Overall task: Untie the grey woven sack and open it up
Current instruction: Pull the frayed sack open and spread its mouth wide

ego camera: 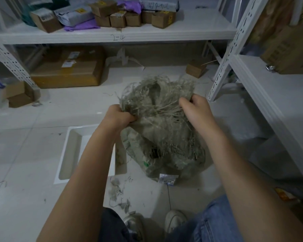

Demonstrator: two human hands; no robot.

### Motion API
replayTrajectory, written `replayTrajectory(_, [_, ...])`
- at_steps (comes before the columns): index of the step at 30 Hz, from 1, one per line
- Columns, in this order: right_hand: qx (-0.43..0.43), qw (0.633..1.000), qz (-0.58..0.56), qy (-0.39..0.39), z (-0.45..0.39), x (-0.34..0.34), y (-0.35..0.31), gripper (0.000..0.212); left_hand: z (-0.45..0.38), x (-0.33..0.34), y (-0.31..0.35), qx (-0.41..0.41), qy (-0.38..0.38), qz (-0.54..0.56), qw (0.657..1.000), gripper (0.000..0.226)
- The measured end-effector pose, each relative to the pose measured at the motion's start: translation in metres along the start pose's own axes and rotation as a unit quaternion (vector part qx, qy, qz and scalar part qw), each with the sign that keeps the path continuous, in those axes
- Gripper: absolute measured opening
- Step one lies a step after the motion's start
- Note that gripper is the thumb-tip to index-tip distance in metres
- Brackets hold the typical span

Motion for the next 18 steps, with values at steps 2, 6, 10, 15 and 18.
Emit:
replayTrajectory(2, [0.012,0.999,-0.015,0.043,-0.003,-0.008,0.004,0.026,-0.003,-0.014,-0.002,-0.010,0.049,0.041,0.998,0.029])
replayTrajectory(6, [0.040,0.989,-0.049,0.131,-0.008,-0.025,0.013,0.008,-0.012,-0.048,-0.011,-0.014,0.162,0.050,0.985,0.036])
replayTrajectory(10, [0.035,0.983,-0.048,0.172,-0.009,-0.038,0.018,0.007,-0.014,-0.081,-0.025,-0.045,0.250,-0.055,0.966,0.039])
replayTrajectory(15, [0.016,0.996,-0.039,0.081,-0.009,-0.021,0.012,0.009,0.001,-0.073,-0.007,-0.025,0.308,-0.252,0.917,0.087])
replayTrajectory(18, [0.022,0.997,-0.041,0.068,-0.009,-0.014,0.008,0.008,0.022,-0.037,0.039,0.258,0.316,-0.300,0.862,0.092])
Point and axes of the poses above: each hand's wrist, its own z-axis away from the middle knuckle, its own x-axis out of the palm, y = z × x, the point moved 5 cm from there along -z, towards the middle knuckle, and after that the axes turned 2 degrees about z, right-handed, at the moved point
